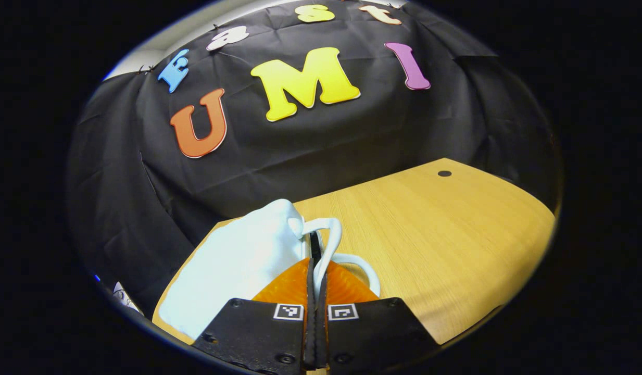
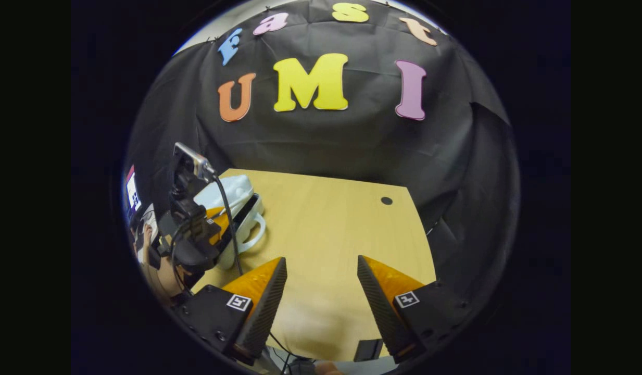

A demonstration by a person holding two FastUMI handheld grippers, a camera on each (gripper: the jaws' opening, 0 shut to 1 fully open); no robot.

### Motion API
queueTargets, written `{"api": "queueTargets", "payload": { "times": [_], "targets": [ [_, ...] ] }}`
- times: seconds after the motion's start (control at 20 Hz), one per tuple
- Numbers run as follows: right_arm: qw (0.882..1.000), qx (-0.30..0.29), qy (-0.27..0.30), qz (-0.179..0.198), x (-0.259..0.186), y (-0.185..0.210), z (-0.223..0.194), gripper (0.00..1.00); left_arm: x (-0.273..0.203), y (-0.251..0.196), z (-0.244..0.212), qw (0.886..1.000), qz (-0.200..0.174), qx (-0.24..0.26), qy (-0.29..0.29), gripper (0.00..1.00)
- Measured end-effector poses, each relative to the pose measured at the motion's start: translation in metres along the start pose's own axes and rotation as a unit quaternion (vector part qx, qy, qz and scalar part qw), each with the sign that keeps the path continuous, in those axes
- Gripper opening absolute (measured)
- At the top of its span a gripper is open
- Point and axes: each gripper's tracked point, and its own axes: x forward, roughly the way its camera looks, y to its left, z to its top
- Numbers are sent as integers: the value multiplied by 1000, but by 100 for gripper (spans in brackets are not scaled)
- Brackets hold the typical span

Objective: First open the suitcase, pack the skin care products into it, and then close the suitcase.

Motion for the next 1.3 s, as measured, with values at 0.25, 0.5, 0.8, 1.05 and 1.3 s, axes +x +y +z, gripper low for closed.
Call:
{"api": "queueTargets", "payload": {
  "times": [0.25,0.5,0.8,1.05,1.3],
  "targets": [
    [1000,5,13,-15,-2,-16,-19,78,8,-21,-24,998,1,61,7,4],
    [999,5,7,-31,-7,-28,-12,78,11,-25,-26,996,9,84,20,10],
    [999,9,-18,-44,-16,-29,21,81,3,-30,-17,997,-14,71,29,47],
    [996,8,-70,-57,-31,-20,70,81,-24,0,59,998,-10,43,-51,98],
    [987,10,-146,-62,-45,12,123,81,-69,63,105,996,0,-37,-78,99]
  ]
}}
